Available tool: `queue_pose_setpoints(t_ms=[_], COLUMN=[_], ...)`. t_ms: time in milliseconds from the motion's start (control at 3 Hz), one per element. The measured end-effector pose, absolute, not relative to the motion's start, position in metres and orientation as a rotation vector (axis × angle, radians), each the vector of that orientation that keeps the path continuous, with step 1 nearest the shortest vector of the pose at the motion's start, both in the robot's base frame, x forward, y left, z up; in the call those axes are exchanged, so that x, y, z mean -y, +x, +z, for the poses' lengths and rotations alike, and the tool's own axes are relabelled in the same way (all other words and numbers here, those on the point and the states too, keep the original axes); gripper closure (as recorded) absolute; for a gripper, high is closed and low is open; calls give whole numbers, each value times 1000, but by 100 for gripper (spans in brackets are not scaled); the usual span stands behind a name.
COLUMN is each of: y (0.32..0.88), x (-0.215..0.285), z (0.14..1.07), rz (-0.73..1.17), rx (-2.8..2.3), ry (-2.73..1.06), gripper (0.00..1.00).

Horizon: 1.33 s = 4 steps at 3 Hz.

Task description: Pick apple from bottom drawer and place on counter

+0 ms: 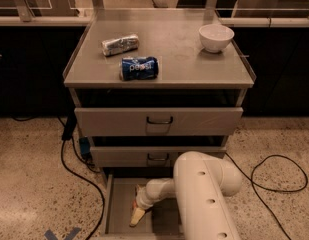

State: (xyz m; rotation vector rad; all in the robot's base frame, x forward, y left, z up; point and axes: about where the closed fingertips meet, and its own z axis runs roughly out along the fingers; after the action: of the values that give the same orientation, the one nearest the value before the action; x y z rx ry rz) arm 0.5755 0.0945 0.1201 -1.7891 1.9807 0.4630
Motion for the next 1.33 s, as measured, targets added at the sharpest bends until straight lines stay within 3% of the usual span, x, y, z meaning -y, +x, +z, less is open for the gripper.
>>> queue_pose_setpoints(t_ms=[1000,1333], y=[572,572], x=[-80,-80], z=[121,121], rz=[392,392], rx=[-2025,-2025], ry=[-1815,-1815], gripper=[0,19])
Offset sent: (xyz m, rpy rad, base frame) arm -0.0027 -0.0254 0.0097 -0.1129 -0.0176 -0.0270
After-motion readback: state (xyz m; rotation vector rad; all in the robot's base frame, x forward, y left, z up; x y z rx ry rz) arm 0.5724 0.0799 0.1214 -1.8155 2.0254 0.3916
